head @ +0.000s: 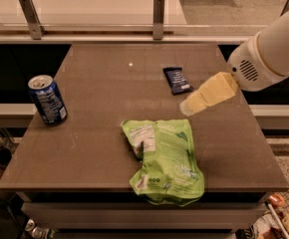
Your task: Pick rxbar blueberry
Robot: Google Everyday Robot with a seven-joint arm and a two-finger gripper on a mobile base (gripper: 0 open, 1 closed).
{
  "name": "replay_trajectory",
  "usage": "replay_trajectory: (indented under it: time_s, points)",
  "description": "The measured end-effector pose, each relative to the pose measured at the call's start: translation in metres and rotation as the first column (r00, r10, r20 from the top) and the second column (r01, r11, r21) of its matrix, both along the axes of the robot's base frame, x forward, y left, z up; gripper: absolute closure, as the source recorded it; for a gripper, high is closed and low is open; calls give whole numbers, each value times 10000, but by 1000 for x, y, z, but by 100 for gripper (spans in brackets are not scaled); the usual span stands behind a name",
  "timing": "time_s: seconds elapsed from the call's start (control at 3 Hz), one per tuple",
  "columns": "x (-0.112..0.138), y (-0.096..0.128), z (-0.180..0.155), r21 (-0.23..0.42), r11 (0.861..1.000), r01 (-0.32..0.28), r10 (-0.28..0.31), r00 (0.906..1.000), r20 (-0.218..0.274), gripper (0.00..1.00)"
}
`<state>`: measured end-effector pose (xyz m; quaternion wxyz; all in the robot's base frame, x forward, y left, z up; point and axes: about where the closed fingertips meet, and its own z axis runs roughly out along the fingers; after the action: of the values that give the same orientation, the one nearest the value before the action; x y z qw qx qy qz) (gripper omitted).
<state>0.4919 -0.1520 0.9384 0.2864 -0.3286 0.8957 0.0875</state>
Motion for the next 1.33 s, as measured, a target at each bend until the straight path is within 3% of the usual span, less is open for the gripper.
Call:
replay_trajectory:
  time_s: [0.33,0.67,1.0,1.33]
  points:
    - [35,8,-28,709,9929,958,-979,9949,258,0]
    - [67,7,-52,1135,9769,1809,-1871,9813,461,0]
    - [91,4,-63,1308,9582,2544,-2648,9618,699,0]
    - [98,11,-65,1336,9592,2490,-2611,9618,825,0]
